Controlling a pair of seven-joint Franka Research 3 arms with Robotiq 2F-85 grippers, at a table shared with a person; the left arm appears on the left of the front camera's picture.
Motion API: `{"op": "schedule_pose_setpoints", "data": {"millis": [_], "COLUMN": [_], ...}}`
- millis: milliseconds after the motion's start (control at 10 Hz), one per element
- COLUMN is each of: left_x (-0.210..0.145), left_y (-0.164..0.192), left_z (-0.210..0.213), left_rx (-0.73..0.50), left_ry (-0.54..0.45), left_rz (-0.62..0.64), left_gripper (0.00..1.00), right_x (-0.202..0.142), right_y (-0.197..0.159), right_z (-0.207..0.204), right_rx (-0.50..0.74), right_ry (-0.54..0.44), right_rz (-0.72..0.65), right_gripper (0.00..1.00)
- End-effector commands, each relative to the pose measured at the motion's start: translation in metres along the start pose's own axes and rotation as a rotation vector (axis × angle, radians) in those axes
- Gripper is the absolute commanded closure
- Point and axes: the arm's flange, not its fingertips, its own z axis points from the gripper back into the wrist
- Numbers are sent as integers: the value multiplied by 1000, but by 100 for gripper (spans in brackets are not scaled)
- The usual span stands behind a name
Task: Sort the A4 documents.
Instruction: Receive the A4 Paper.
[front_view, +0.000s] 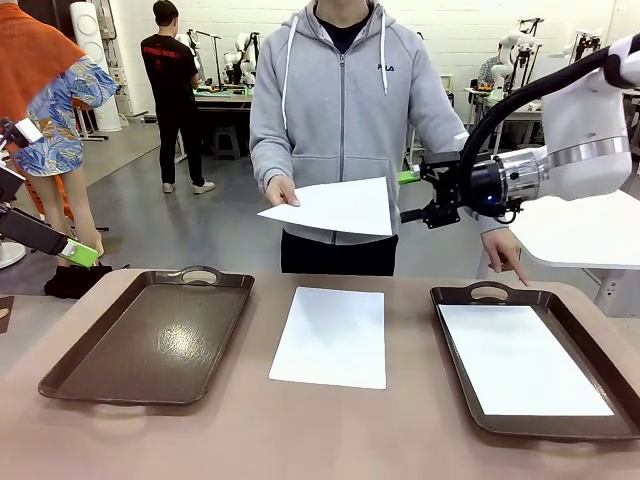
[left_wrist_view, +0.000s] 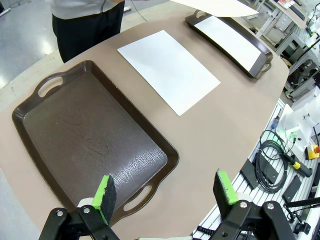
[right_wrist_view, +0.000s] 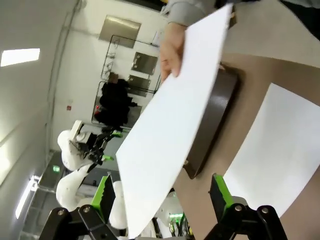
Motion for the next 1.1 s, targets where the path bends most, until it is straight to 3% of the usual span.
{"op": "schedule_pose_setpoints", "data": {"millis": [0,600,1000], "left_x": [-1,-1,-1], "left_y": [2,2,2], "left_z": [0,0,0], "left_rx": [-16,-16,-16], "left_ry": [-11,-11,-11], "left_rz": [-9,-9,-9], "left_gripper": [0,0,0], "right_x": [0,-2,-6], "right_y": [-3,-28,-25], "right_z": [-17,-45,-61], "right_rx": [-24,130,182], "right_ry": [-62,-157,-121], "right_rz": [-73,-212,-224], "right_gripper": [0,0,0]}}
